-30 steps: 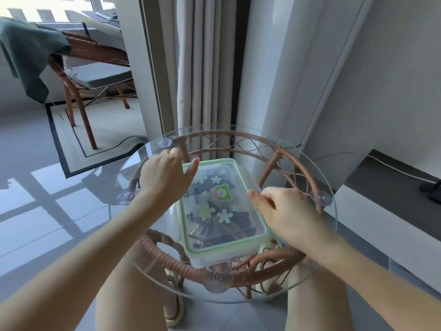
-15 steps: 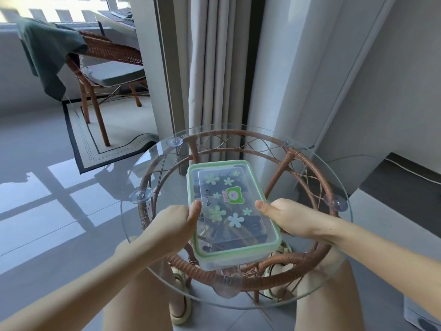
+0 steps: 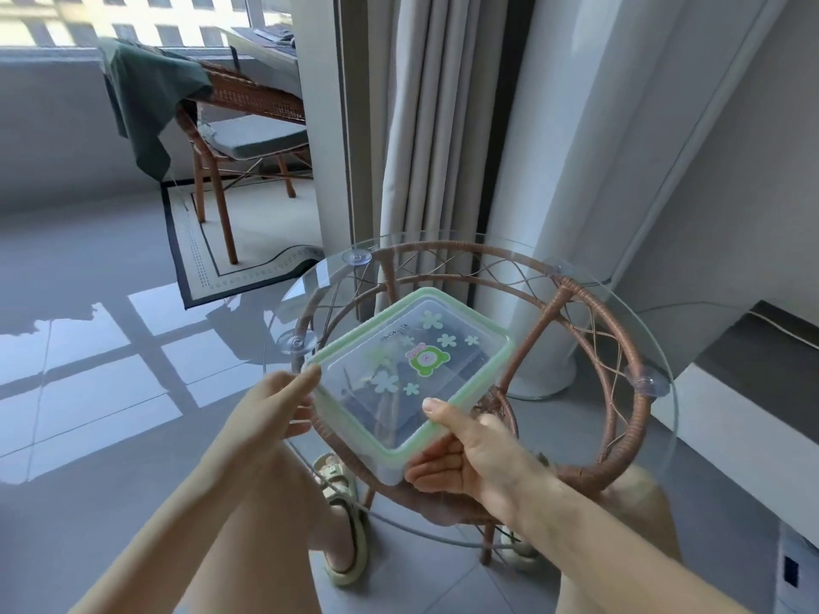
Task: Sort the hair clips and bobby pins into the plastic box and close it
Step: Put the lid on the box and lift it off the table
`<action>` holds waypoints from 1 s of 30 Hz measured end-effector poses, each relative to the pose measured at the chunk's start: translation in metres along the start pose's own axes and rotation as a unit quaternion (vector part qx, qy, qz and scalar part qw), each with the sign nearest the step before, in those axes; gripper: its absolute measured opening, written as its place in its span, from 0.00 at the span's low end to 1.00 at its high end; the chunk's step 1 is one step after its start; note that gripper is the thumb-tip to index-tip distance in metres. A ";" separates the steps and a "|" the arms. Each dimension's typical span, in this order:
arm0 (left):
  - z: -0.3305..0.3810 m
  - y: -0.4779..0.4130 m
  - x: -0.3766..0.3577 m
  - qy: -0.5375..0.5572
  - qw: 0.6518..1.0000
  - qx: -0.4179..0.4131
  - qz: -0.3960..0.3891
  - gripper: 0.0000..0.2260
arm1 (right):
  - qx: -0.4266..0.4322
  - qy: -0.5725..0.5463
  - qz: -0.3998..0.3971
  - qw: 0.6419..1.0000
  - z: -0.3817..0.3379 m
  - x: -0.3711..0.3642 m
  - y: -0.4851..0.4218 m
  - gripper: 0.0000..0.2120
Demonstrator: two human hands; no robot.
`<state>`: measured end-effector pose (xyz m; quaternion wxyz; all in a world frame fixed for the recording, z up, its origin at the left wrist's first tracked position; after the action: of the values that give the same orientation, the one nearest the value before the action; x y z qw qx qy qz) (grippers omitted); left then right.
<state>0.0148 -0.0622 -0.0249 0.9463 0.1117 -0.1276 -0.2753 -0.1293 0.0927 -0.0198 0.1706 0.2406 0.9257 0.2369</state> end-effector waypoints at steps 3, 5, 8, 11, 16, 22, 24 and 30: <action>-0.011 0.016 0.014 0.079 0.996 0.044 -0.003 0.24 | 0.012 -0.065 0.003 0.998 -0.002 -0.027 -0.010 0.16; -0.012 0.018 0.017 0.136 0.988 0.065 -0.030 0.34 | 0.023 -0.089 -0.010 0.996 -0.003 -0.043 -0.015 0.15; -0.011 0.015 0.021 0.173 0.983 0.057 -0.007 0.39 | 0.031 -0.101 -0.032 0.994 -0.003 -0.067 -0.022 0.15; -0.011 0.008 0.033 0.181 0.980 0.027 0.074 0.33 | 0.021 -0.071 -0.073 0.995 -0.004 -0.084 -0.028 0.20; -0.004 -0.003 0.087 0.234 0.958 -0.012 0.166 0.05 | 0.004 0.087 -0.112 0.990 -0.030 -0.068 -0.043 0.32; -0.033 -0.011 0.167 0.286 0.914 -0.009 0.287 0.03 | 0.247 0.464 0.242 0.816 -0.068 0.016 -0.081 0.22; -0.045 -0.020 0.183 0.307 0.901 0.004 0.307 0.02 | 0.261 0.575 0.277 0.725 -0.069 0.034 -0.102 0.20; -0.077 -0.060 0.203 0.280 0.903 0.019 0.325 0.18 | 0.204 0.690 0.244 0.650 -0.053 0.060 -0.143 0.33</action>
<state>0.1739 -0.2120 -0.0782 0.9777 0.1543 0.1084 0.0926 -0.2539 -0.0049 -0.0629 -0.6348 0.2536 0.7092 0.1725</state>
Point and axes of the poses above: each hand's wrist, its own y-axis away from the middle knuckle, its own x-axis out of the back of the hand, z = x × y, the point moved 2 cm from there along -y, towards the middle knuckle, and after that the axes turned 1 degree about y, right-handed, at the moved point
